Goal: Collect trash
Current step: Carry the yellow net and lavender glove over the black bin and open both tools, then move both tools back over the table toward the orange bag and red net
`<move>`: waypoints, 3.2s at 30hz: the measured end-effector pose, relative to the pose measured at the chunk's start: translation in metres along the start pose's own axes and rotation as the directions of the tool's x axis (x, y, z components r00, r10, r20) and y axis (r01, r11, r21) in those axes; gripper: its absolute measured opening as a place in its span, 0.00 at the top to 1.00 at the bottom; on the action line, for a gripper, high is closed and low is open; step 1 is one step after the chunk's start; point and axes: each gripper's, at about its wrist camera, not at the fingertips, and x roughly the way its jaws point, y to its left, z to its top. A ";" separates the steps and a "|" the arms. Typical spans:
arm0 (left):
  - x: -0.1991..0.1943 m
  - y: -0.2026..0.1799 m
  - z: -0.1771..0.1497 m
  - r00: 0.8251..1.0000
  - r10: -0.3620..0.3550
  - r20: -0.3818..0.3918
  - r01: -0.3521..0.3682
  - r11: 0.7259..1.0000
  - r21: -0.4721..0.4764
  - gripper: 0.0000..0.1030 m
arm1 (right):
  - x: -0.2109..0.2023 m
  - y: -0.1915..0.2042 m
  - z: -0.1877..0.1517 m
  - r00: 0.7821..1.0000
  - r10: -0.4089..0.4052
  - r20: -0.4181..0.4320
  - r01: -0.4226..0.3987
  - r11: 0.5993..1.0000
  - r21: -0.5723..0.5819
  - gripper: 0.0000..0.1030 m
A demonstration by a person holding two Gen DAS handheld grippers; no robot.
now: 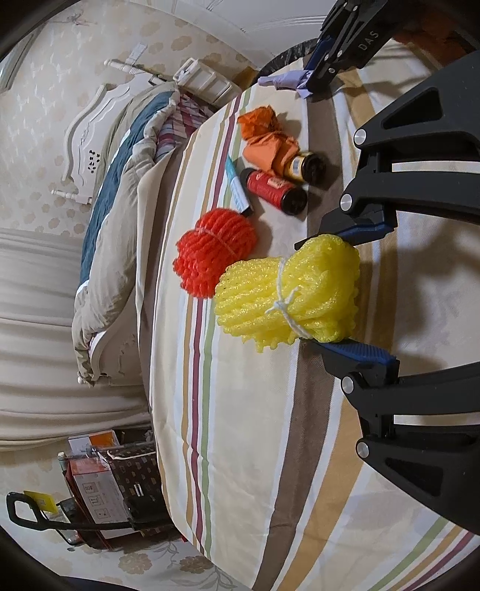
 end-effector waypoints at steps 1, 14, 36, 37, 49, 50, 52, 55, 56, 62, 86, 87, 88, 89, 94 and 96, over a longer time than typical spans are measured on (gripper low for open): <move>-0.002 -0.001 0.000 1.000 -0.003 0.002 0.003 1.000 0.002 0.57 | -0.001 -0.002 0.000 1.000 0.000 0.004 0.000 1.000 0.003 0.67; -0.037 -0.055 0.014 0.991 -0.099 0.087 0.091 0.992 0.087 0.57 | -0.028 -0.041 0.005 0.997 -0.036 0.074 0.032 0.998 0.060 0.67; 0.019 -0.226 0.028 0.957 -0.289 0.015 0.270 0.910 0.314 0.57 | -0.030 -0.169 0.019 0.973 -0.210 0.098 0.187 0.961 0.204 0.67; 0.022 -0.232 0.028 0.957 -0.289 0.010 0.271 0.908 0.320 0.57 | -0.028 -0.174 0.020 0.972 -0.213 0.097 0.189 0.960 0.208 0.67; 0.059 -0.287 0.027 0.962 -0.271 -0.042 0.267 0.892 0.365 0.57 | -0.007 -0.221 0.019 0.969 -0.240 0.064 0.215 0.939 0.268 0.67; 0.061 -0.290 0.027 0.962 -0.270 -0.046 0.268 0.890 0.368 0.57 | -0.005 -0.225 0.019 0.969 -0.241 0.061 0.216 0.937 0.274 0.67; 0.064 -0.296 0.026 0.962 -0.268 -0.051 0.267 0.887 0.378 0.57 | -0.003 -0.229 0.019 0.969 -0.242 0.057 0.217 0.935 0.279 0.67; 0.068 -0.305 0.025 0.964 -0.261 -0.054 0.261 0.884 0.388 0.57 | 0.003 -0.235 0.018 0.969 -0.243 0.048 0.220 0.933 0.285 0.67; 0.069 -0.308 0.026 0.964 -0.260 -0.056 0.261 0.884 0.387 0.57 | 0.005 -0.238 0.018 0.969 -0.243 0.044 0.221 0.932 0.287 0.67; 0.075 -0.320 0.029 0.965 -0.256 -0.061 0.258 0.881 0.395 0.56 | 0.010 -0.245 0.018 0.969 -0.244 0.035 0.223 0.929 0.295 0.66; 0.056 -0.279 0.033 0.985 -0.173 0.010 0.158 0.918 0.364 0.23 | -0.005 -0.236 0.015 0.952 -0.298 0.063 0.265 0.913 0.311 0.32; 0.055 -0.275 0.033 0.986 -0.169 0.010 0.154 0.921 0.357 0.23 | -0.007 -0.232 0.016 0.953 -0.294 0.069 0.260 0.915 0.309 0.31; 0.053 -0.269 0.034 0.986 -0.164 0.009 0.150 0.925 0.348 0.23 | -0.009 -0.228 0.017 0.954 -0.290 0.073 0.255 0.917 0.306 0.30; 0.052 -0.264 0.034 0.987 -0.159 0.009 0.146 0.928 0.342 0.23 | -0.011 -0.225 0.017 0.955 -0.286 0.077 0.251 0.919 0.304 0.30; 0.038 -0.234 0.034 0.992 -0.129 0.018 0.117 0.944 0.309 0.23 | -0.018 -0.200 0.017 0.963 -0.251 0.093 0.217 0.935 0.282 0.29; 0.032 -0.222 0.033 0.992 -0.121 0.019 0.110 0.949 0.297 0.23 | -0.019 -0.190 0.016 0.967 -0.238 0.095 0.205 0.941 0.270 0.28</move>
